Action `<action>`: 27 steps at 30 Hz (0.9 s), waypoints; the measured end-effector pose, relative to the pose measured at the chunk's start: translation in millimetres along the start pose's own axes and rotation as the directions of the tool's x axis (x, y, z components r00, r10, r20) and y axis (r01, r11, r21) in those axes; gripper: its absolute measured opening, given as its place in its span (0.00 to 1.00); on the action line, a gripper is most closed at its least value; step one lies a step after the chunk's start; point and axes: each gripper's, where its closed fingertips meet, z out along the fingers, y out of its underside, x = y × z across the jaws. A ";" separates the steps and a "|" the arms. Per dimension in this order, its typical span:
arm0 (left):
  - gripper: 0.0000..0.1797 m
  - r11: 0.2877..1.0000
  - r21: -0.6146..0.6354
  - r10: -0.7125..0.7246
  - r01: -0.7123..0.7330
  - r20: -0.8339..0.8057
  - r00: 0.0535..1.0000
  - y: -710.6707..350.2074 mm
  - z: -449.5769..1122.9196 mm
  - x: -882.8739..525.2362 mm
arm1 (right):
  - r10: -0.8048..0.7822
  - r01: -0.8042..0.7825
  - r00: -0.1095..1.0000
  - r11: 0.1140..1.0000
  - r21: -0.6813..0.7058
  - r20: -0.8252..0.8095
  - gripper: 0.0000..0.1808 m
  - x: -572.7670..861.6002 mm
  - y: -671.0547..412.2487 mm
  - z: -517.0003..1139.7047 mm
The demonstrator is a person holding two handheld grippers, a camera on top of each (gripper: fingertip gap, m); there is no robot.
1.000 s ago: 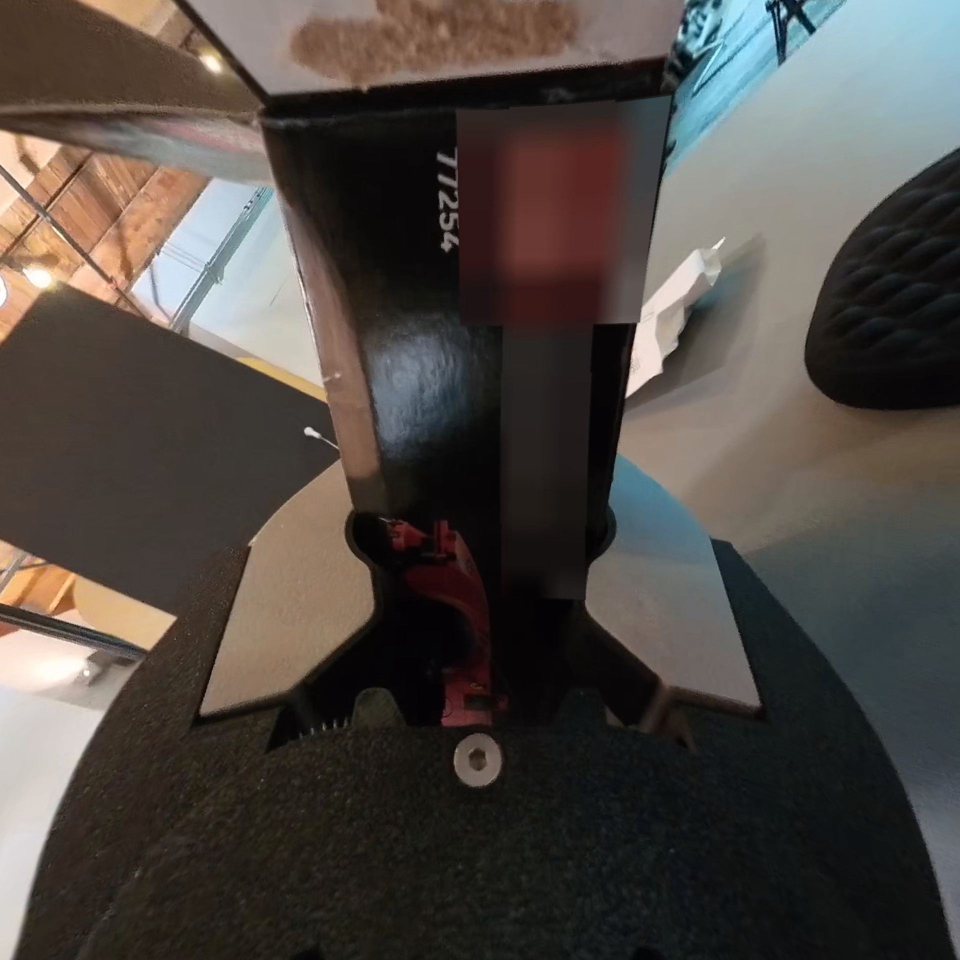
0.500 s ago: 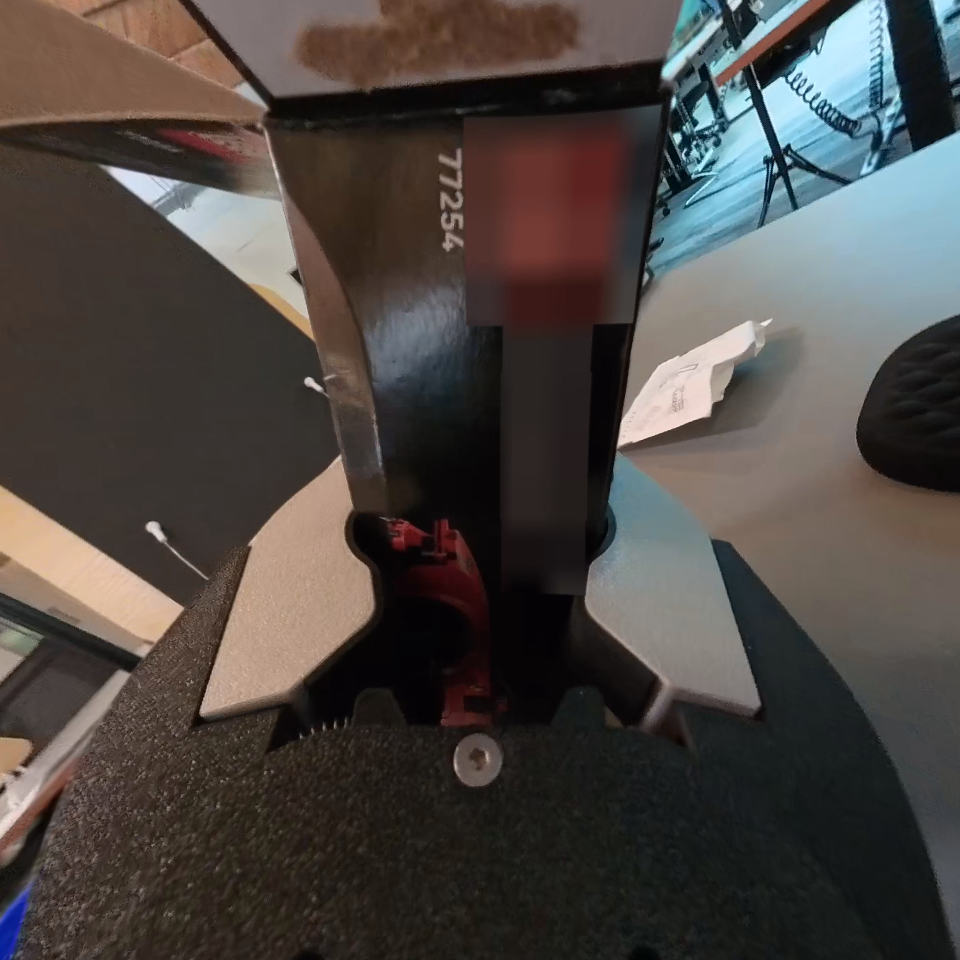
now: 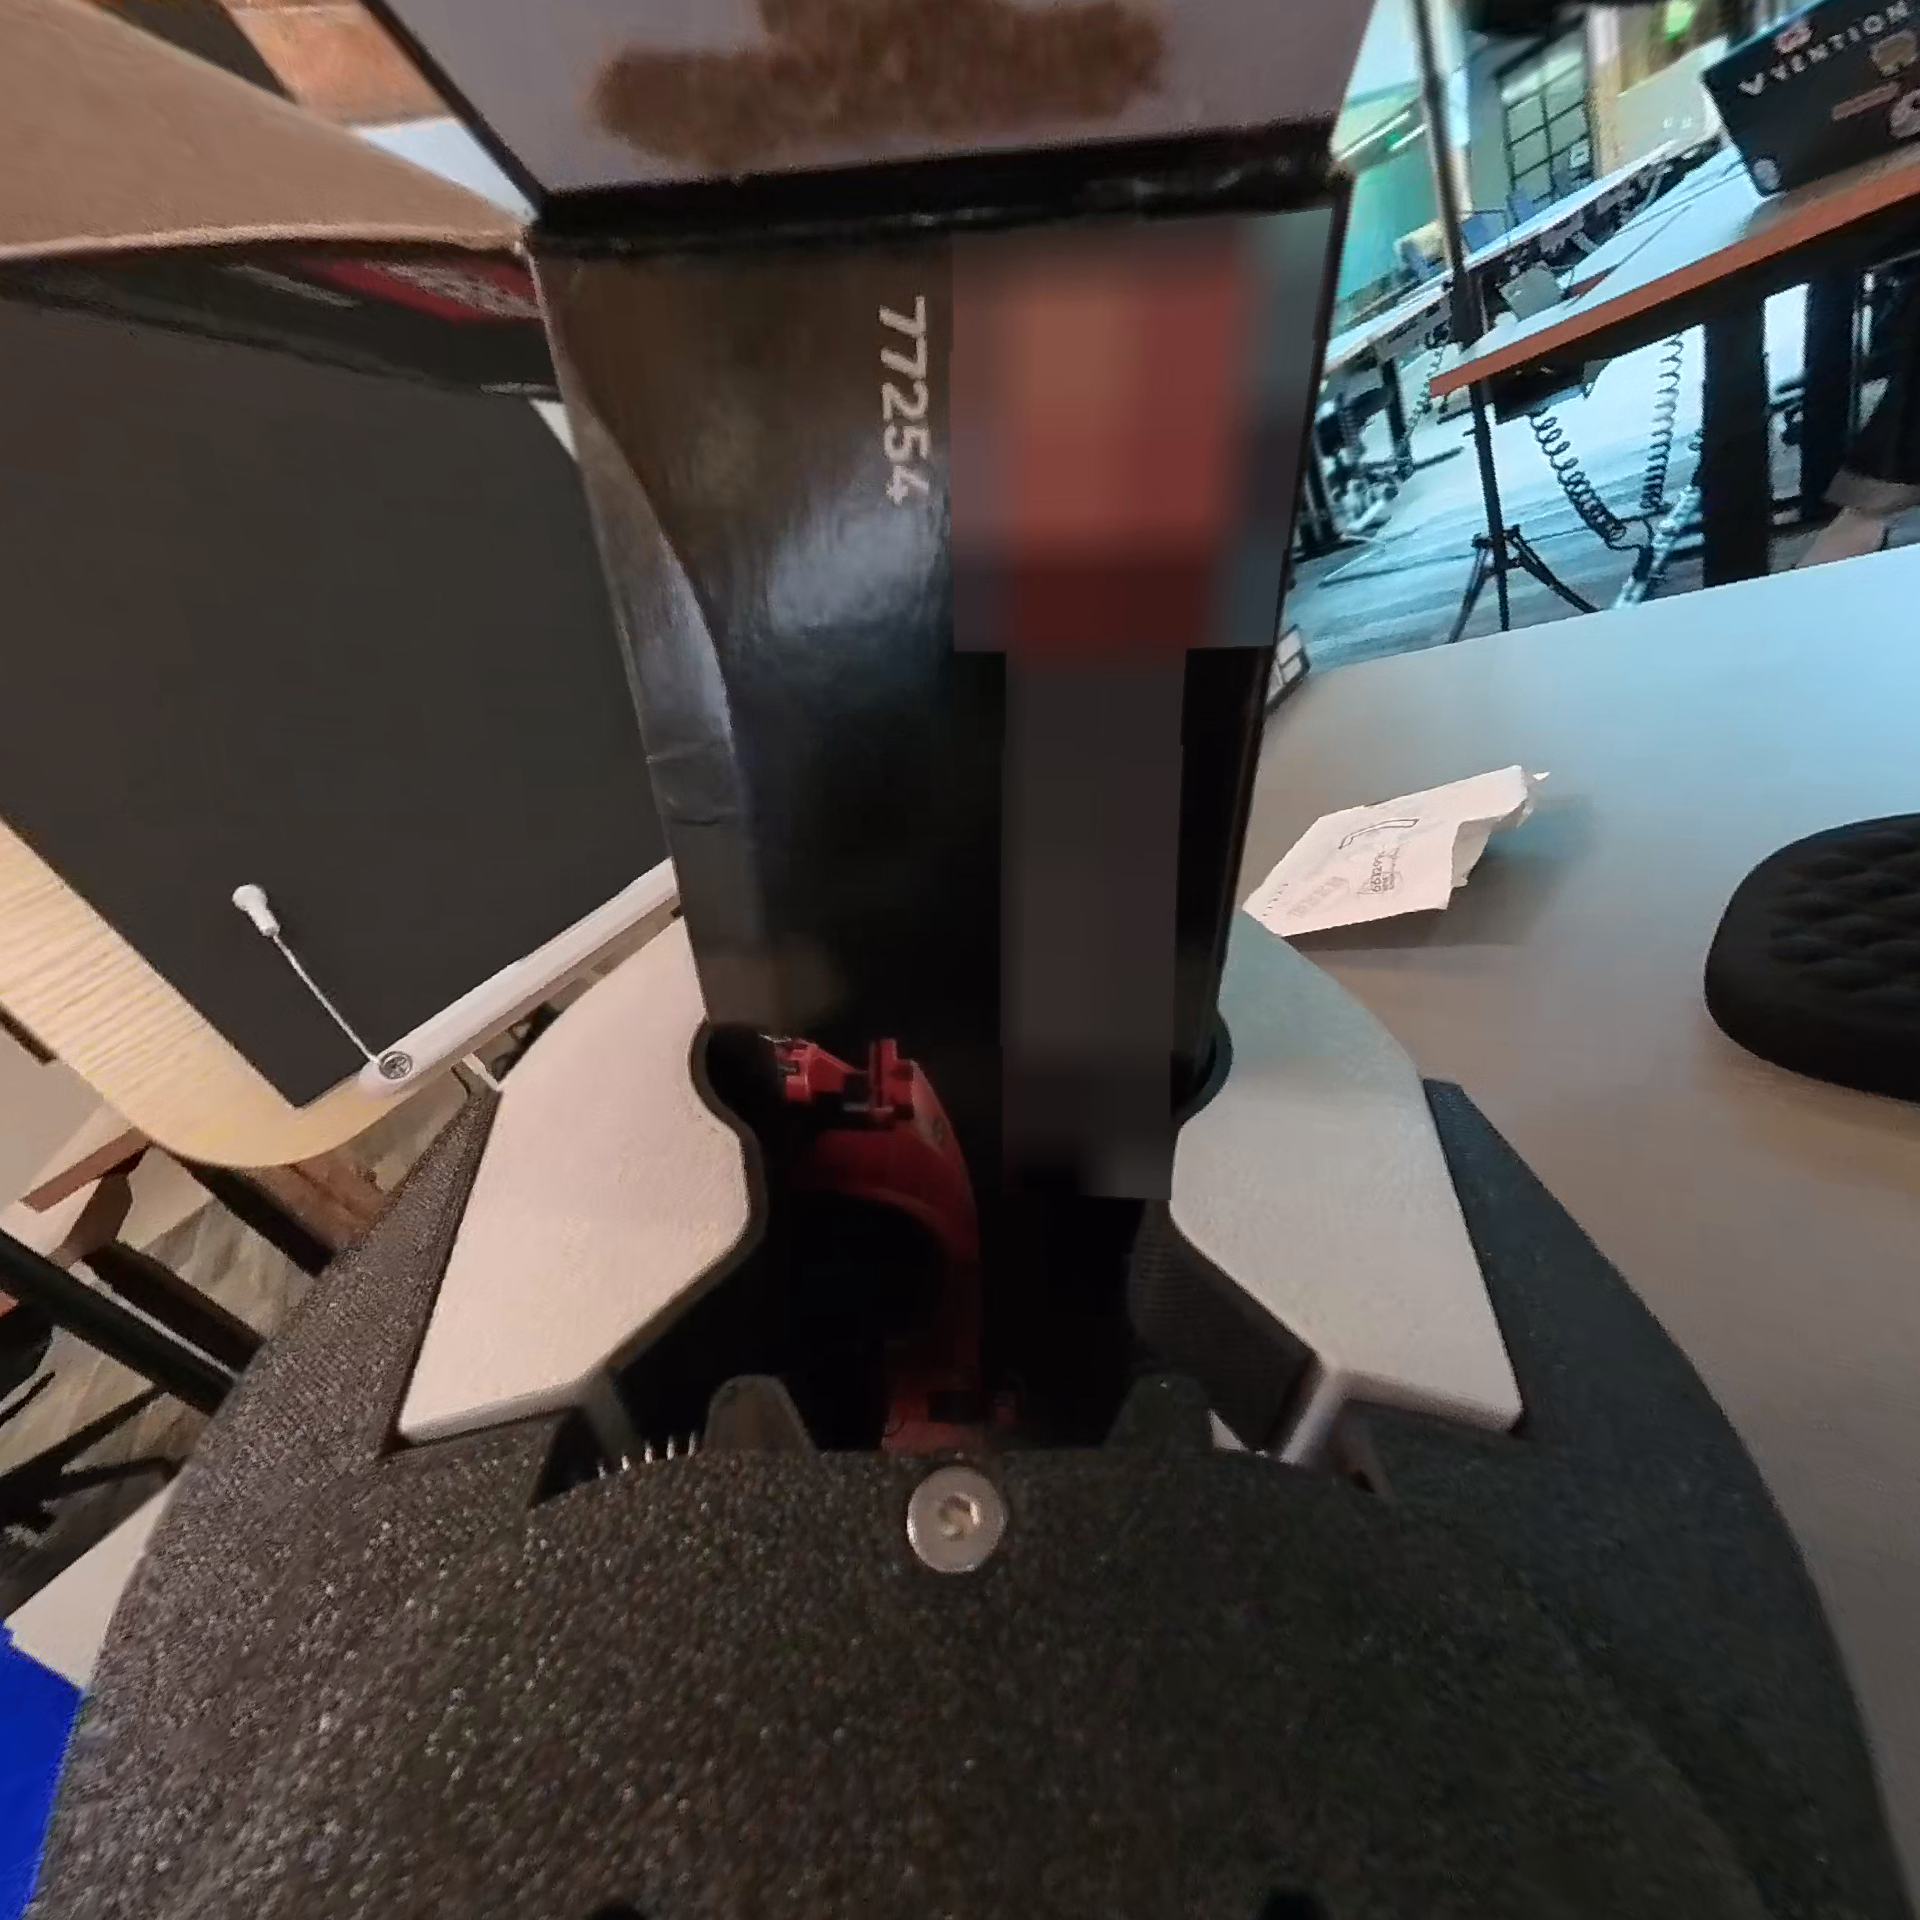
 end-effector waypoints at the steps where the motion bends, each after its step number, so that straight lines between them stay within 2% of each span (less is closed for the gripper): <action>1: 0.48 1.000 0.005 0.012 -0.012 -0.012 1.000 -0.1 -0.8 1.5 | -0.104 0.104 0.995 0.994 -0.024 0.006 0.00 -1.2 0.2 -1.8; 2: 0.48 1.000 0.010 0.026 -0.025 -0.026 0.999 -0.3 -1.4 3.0 | -0.202 0.202 0.979 0.977 -0.071 0.007 0.26 -0.3 1.4 -2.2; 3: 0.48 0.999 0.015 0.040 -0.039 -0.040 0.998 -0.6 -1.8 4.2 | -0.290 0.289 0.957 0.945 -0.151 0.014 0.45 2.5 6.2 -2.0; 4: 0.48 0.999 0.020 0.052 -0.051 -0.054 0.997 -1.0 -2.3 5.5 | -0.361 0.357 0.932 0.901 -0.249 0.029 0.50 6.5 12.6 -1.9; 5: 0.48 0.998 0.023 0.062 -0.061 -0.066 0.996 -1.5 -2.5 6.4 | -0.429 0.430 0.900 0.846 -0.317 0.075 0.51 5.7 17.7 -1.3; 9: 0.48 0.994 0.047 0.104 -0.099 -0.109 0.989 -1.5 -4.8 11.1 | -0.623 0.693 0.720 0.620 -0.369 0.305 0.41 -16.0 28.8 7.0; 14: 0.48 0.988 0.055 0.152 -0.146 -0.134 0.979 -1.7 -5.3 16.3 | -0.693 0.828 0.549 0.373 -0.419 0.467 0.33 -23.0 53.4 19.4; 16: 0.48 0.984 0.058 0.176 -0.169 -0.147 0.973 -2.8 -4.9 20.3 | -0.700 0.851 0.507 0.314 -0.422 0.503 0.23 -25.9 63.7 25.4; 17: 0.47 0.982 0.059 0.188 -0.181 -0.152 0.970 -3.1 -4.5 22.1 | -0.723 0.866 0.469 0.264 -0.426 0.507 0.11 -24.6 65.9 24.7; 19: 0.47 0.981 0.054 0.192 -0.186 -0.153 0.969 -3.4 -4.9 23.4 | -0.767 0.896 0.388 0.184 -0.403 0.511 0.05 -25.3 67.4 24.2; 23: 0.48 0.985 0.057 0.169 -0.162 -0.155 0.973 -2.0 -4.5 20.0 | -0.808 0.905 0.360 0.180 -0.386 0.466 0.02 -29.7 62.0 17.8; 27: 0.48 0.988 0.055 0.152 -0.144 -0.174 0.973 -2.1 -5.3 16.7 | -0.847 0.898 0.366 0.214 -0.384 0.385 0.01 -27.0 41.9 4.3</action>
